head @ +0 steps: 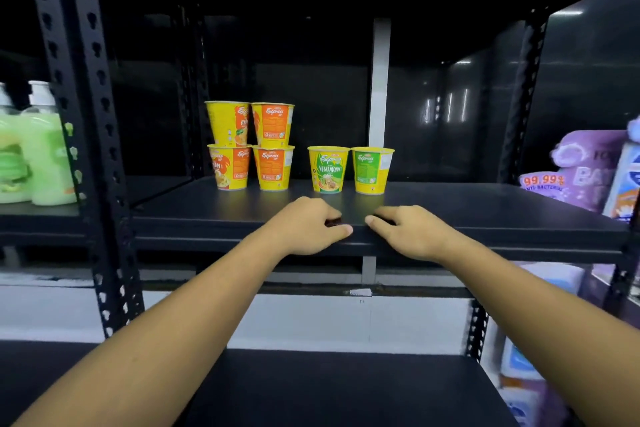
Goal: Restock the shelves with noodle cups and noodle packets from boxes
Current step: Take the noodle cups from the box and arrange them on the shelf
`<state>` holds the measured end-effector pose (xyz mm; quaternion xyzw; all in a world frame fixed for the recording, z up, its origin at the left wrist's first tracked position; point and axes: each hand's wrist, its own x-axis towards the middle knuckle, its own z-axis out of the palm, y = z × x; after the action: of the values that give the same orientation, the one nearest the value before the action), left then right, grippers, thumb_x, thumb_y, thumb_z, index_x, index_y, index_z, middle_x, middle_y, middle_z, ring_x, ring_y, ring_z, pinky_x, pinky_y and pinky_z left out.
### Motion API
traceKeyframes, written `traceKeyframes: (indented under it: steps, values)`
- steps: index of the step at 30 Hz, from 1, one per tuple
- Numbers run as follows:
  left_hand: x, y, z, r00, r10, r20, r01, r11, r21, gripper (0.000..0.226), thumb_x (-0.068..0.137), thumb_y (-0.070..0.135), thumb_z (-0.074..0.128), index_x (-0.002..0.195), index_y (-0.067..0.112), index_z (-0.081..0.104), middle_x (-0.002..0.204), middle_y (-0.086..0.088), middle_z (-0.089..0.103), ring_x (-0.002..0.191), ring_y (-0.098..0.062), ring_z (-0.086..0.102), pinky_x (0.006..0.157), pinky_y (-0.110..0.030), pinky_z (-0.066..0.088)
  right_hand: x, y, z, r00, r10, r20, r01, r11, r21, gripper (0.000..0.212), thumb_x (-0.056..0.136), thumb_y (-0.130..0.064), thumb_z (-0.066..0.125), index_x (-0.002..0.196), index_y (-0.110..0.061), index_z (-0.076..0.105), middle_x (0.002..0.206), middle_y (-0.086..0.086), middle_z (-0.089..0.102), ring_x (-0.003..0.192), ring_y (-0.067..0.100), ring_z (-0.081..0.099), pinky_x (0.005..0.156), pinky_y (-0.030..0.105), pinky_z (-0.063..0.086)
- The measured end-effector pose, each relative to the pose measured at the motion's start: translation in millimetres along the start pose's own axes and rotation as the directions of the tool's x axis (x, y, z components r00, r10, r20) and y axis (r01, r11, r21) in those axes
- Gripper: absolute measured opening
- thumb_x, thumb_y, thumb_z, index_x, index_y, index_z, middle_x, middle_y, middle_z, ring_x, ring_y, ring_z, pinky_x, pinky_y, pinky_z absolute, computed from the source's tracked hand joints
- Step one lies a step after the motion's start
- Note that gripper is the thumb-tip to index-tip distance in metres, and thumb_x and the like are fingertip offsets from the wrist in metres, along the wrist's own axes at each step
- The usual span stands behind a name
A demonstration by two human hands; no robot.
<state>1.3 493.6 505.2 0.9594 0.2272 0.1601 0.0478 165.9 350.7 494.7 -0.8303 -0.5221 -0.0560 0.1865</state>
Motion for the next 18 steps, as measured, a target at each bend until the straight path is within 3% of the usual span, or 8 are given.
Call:
traceKeyframes:
  steps: [3, 6, 9, 13, 18]
  values:
    - [-32.2, 14.3, 4.0, 0.992, 0.037, -0.120, -0.042, 0.998, -0.039, 0.046, 0.102, 0.053, 0.053, 0.133, 0.023, 0.069, 0.127, 0.001, 0.072, 0.117, -0.019, 0.063, 0.100, -0.043, 0.053, -34.8, -12.6, 2.0, 0.996, -0.073, -0.048, 0.073, 0.997, 0.010, 0.060, 0.105, -0.056, 0.038, 0.155, -0.023, 0.043, 0.154, 0.000, 0.051, 0.141, 0.022, 0.046, 0.113, 0.039, 0.040]
    - [-66.9, 21.9, 16.0, 0.976, 0.058, -0.210, -0.088, 0.986, -0.140, 0.047, 0.102, 0.048, 0.055, 0.141, 0.024, 0.063, 0.137, 0.006, 0.067, 0.127, -0.014, 0.059, 0.108, -0.035, 0.048, -71.2, -16.7, 7.7, 0.984, -0.146, -0.099, 0.151, 0.987, 0.047, 0.060, 0.105, -0.054, 0.040, 0.158, -0.026, 0.037, 0.158, -0.006, 0.044, 0.145, 0.017, 0.041, 0.116, 0.037, 0.038]
    - [-102.4, 22.9, 40.2, 0.967, 0.082, -0.241, -0.134, 0.970, -0.205, 0.047, 0.102, 0.044, 0.058, 0.143, 0.022, 0.062, 0.145, 0.009, 0.060, 0.137, -0.007, 0.051, 0.113, -0.020, 0.037, -106.7, -12.5, 24.1, 0.971, -0.219, -0.096, 0.223, 0.974, 0.037, 0.060, 0.105, -0.053, 0.039, 0.159, -0.027, 0.035, 0.162, -0.009, 0.038, 0.152, 0.007, 0.026, 0.123, 0.030, 0.025]
    - [-149.8, 24.2, 91.2, 0.986, 0.080, -0.145, -0.120, 0.950, -0.288, 0.049, 0.102, 0.047, 0.057, 0.147, 0.028, 0.056, 0.149, 0.021, 0.052, 0.140, 0.003, 0.041, 0.115, -0.011, 0.026, -155.8, -3.6, 65.2, 0.973, -0.231, 0.003, 0.230, 0.972, 0.042, 0.060, 0.103, -0.056, 0.037, 0.157, -0.029, 0.038, 0.160, -0.012, 0.040, 0.149, 0.006, 0.030, 0.120, 0.024, 0.026]
    - [-210.2, 20.9, 186.4, 0.993, 0.055, 0.107, -0.021, 0.954, -0.298, 0.058, 0.103, 0.055, 0.051, 0.156, 0.031, 0.043, 0.161, 0.017, 0.037, 0.151, 0.001, 0.024, 0.127, -0.027, 0.019, -217.7, 9.9, 146.5, 0.950, -0.230, 0.212, 0.211, 0.972, 0.107, 0.064, 0.104, -0.061, 0.032, 0.158, -0.027, 0.037, 0.159, -0.012, 0.040, 0.149, 0.004, 0.030, 0.125, 0.030, 0.020]
